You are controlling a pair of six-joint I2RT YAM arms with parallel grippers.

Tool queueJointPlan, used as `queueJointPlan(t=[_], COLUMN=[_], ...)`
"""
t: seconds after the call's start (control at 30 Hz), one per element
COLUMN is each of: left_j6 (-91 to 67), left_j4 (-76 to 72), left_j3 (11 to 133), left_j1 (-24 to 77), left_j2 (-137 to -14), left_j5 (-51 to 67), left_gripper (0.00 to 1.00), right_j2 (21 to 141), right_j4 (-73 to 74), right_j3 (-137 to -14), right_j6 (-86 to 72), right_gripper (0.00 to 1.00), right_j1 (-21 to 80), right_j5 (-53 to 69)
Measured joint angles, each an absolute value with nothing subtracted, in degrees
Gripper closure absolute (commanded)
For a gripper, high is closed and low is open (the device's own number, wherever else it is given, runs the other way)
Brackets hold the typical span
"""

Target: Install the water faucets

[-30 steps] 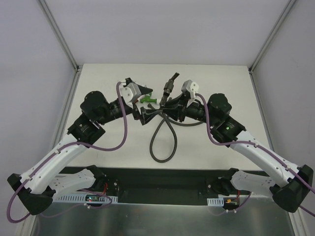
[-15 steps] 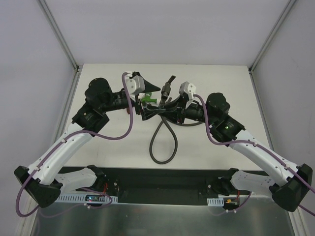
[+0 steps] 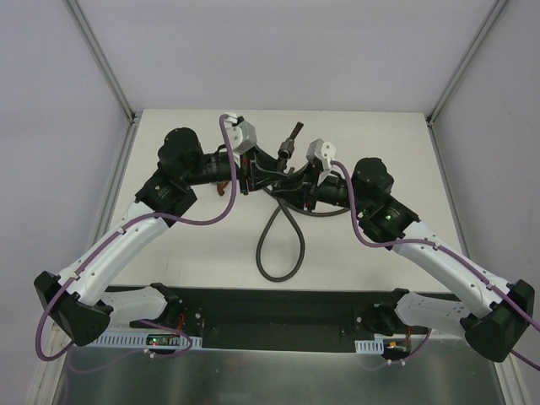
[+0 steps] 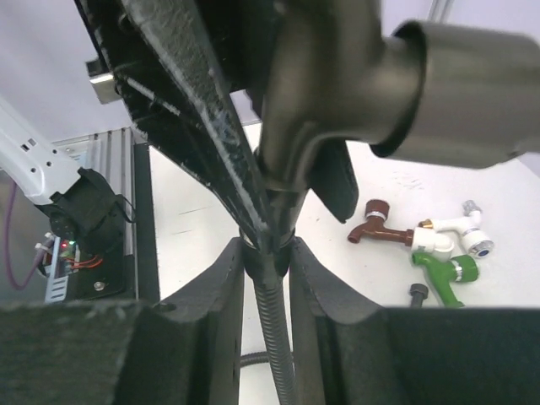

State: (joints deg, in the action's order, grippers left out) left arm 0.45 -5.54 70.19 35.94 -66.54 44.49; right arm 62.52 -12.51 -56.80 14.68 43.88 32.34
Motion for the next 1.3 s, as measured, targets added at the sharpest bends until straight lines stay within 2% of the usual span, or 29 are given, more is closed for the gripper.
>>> queueJointPlan(t=[0.03,0.07,0.6,0.97,1.3], left_j6=[-0.67,-1.98,-14.70,-19.84,-16.64], left_j4=[-6.20,-7.11,-26.92,-32.69,-29.58], left_j3=[70.17,69.84,53.21,52.12,52.05], left_j1=[35.92,35.97,35.88,35.90,35.90], left_j2=[-66.48,-66.30,-57.49,-57.78,-52.80], left_j5=[44.36,44.14,29.21,26.96,24.64], left_gripper=[0.98,1.00,1.00,1.00,1.00], right_j2=[62.57,62.61,62.59,63.13,64.69], right_j4=[-12.51,-12.73,-13.17,-15.29,-11.86], right_j3=[-56.80,-56.80,-56.55,-56.60,-60.16], right_j6=[14.76,15.05,15.44,15.00,15.31], right_gripper=[0.98,0.98,0.98,0.98,0.98], right_j1=[43.75,43.64,43.35,42.85,40.56], right_j5=[32.12,31.88,32.03,33.98,35.27])
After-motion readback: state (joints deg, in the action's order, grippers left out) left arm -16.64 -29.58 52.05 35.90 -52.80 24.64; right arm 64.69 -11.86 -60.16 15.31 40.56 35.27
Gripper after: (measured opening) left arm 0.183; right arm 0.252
